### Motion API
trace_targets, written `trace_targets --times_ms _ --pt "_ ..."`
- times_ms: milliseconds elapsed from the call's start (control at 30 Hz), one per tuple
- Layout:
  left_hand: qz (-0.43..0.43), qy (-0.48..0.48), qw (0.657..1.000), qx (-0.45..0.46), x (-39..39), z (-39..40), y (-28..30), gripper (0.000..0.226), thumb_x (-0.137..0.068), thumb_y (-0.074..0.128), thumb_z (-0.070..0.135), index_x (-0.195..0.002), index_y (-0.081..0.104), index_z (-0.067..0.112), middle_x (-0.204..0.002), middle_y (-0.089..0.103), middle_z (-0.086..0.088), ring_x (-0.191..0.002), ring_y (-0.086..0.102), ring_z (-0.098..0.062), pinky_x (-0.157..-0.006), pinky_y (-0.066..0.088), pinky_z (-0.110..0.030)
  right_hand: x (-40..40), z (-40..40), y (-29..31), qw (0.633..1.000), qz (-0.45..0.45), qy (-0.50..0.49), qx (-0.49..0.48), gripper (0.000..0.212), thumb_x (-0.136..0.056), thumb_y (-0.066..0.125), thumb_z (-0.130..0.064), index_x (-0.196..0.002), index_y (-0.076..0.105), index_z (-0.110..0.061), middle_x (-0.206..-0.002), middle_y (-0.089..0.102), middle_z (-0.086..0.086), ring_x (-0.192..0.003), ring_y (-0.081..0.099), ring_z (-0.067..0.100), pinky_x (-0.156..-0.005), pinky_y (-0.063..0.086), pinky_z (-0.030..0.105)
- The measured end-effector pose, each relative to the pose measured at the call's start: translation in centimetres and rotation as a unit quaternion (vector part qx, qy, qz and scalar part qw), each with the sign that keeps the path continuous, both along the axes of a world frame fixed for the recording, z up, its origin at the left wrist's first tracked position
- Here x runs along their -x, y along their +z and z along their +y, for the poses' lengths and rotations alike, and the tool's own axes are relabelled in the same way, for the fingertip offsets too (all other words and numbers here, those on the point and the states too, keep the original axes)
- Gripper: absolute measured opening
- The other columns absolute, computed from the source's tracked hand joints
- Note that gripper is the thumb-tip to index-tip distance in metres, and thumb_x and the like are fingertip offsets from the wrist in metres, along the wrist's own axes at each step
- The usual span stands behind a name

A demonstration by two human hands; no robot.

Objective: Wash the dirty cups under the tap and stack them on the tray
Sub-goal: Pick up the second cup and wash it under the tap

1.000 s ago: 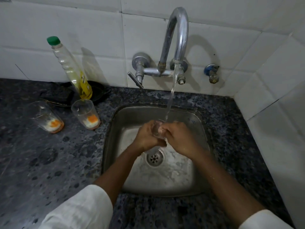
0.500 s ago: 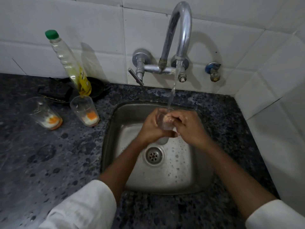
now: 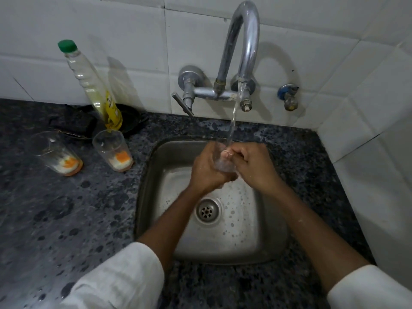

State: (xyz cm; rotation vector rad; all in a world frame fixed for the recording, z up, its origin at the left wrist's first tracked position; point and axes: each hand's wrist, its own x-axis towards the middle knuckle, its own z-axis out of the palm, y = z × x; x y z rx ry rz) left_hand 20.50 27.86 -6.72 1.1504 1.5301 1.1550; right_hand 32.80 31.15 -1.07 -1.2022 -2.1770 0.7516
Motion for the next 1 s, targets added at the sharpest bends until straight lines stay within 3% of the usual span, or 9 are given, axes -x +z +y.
trace_targets --times_ms 100,233,333,433,533,667,767,933,1000 --pt "-0.146 -0.179 0.972 0.047 2.8 0.8 -0.8 0.046 -0.061 0.078 -0.005 -0.104 0.065 0.005 -0.103 0.069 -0.015 -0.099 0.068 -0.028 -0.088 0.056 -0.041 -0.6 0.1 0.2 0.999 0.019 0.040 0.011 0.019 -0.089 0.065 -0.022 -0.074 0.072 -0.014 -0.064 0.069 0.003 -0.058 0.064 0.017 -0.053 0.049 0.028" --pt "0.032 0.029 0.995 0.087 0.1 1.1 -0.8 0.044 -0.051 0.082 0.021 -0.092 0.068 0.019 -0.088 0.072 0.002 -0.082 0.069 -0.018 -0.073 0.059 -0.034 0.4 0.0 0.1 0.997 -0.077 -0.001 -0.004 0.020 -0.092 0.063 -0.023 -0.079 0.071 -0.010 -0.056 0.054 -0.012 -0.049 0.049 0.000 -0.047 0.034 0.010" --pt "0.093 0.134 0.986 0.032 -1.4 0.4 -0.6 0.039 -0.059 0.080 0.026 -0.093 0.061 0.023 -0.084 0.066 0.009 -0.078 0.064 -0.012 -0.068 0.053 -0.028 0.8 -0.1 0.0 0.997 -0.078 -0.023 0.010 0.021 -0.093 0.060 -0.021 -0.081 0.072 -0.008 -0.056 0.055 -0.006 -0.049 0.047 0.003 -0.047 0.036 0.011" --pt "-0.021 -0.061 0.997 0.039 1.6 0.8 -1.0 0.059 -0.057 0.084 0.009 -0.111 0.061 0.017 -0.104 0.068 0.000 -0.098 0.066 -0.019 -0.086 0.055 -0.038 0.2 0.4 -0.3 1.000 -0.027 0.012 0.007 0.026 -0.090 0.064 -0.023 -0.072 0.070 -0.006 -0.060 0.065 0.008 -0.052 0.057 0.019 -0.051 0.045 0.027" --pt "-0.188 -0.196 0.960 0.072 3.7 1.1 -1.3 0.057 -0.057 0.073 -0.004 -0.112 0.063 0.007 -0.102 0.069 -0.013 -0.097 0.067 -0.027 -0.089 0.055 -0.043 -0.2 0.0 -0.1 0.999 0.007 0.044 0.027 0.018 -0.089 0.066 -0.017 -0.071 0.069 -0.022 -0.059 0.062 -0.009 -0.053 0.056 0.000 -0.051 0.040 0.013" --pt "0.036 0.018 0.998 0.056 0.3 1.3 -0.9 0.044 -0.054 0.082 0.013 -0.095 0.066 0.019 -0.087 0.071 0.006 -0.078 0.068 -0.009 -0.070 0.057 -0.031 0.7 -0.4 -0.5 0.997 -0.074 -0.028 0.004 0.024 -0.092 0.062 -0.022 -0.070 0.066 -0.014 -0.054 0.052 -0.010 -0.050 0.054 0.000 -0.048 0.038 0.010" --pt "0.084 0.121 0.989 0.021 -1.2 0.6 -1.4 0.049 -0.054 0.077 0.034 -0.100 0.063 0.025 -0.090 0.070 0.009 -0.082 0.066 -0.009 -0.071 0.055 -0.028 1.2 -0.3 -0.9 0.998 -0.030 -0.043 0.018 0.017 -0.091 0.064 -0.022 -0.085 0.075 -0.010 -0.060 0.058 -0.014 -0.056 0.058 -0.004 -0.052 0.041 0.009" --pt "-0.142 -0.170 0.974 0.040 3.0 0.9 -0.9 0.051 -0.059 0.078 -0.005 -0.105 0.065 0.013 -0.098 0.070 0.000 -0.096 0.067 -0.014 -0.080 0.057 -0.025 0.2 -0.2 0.1 0.999 -0.001 0.035 0.008 0.019 -0.091 0.064 -0.020 -0.081 0.075 -0.008 -0.068 0.071 -0.001 -0.059 0.064 0.012 -0.054 0.045 0.020" --pt "-0.094 -0.149 0.982 0.064 2.7 0.9 -0.9 0.041 -0.060 0.078 0.003 -0.098 0.067 0.013 -0.094 0.071 -0.003 -0.091 0.069 -0.018 -0.079 0.058 -0.032 0.0 -0.3 -0.4 1.000 -0.022 0.013 0.008 0.025 -0.092 0.063 -0.019 -0.072 0.069 -0.004 -0.058 0.063 -0.001 -0.054 0.058 0.011 -0.047 0.037 0.016"
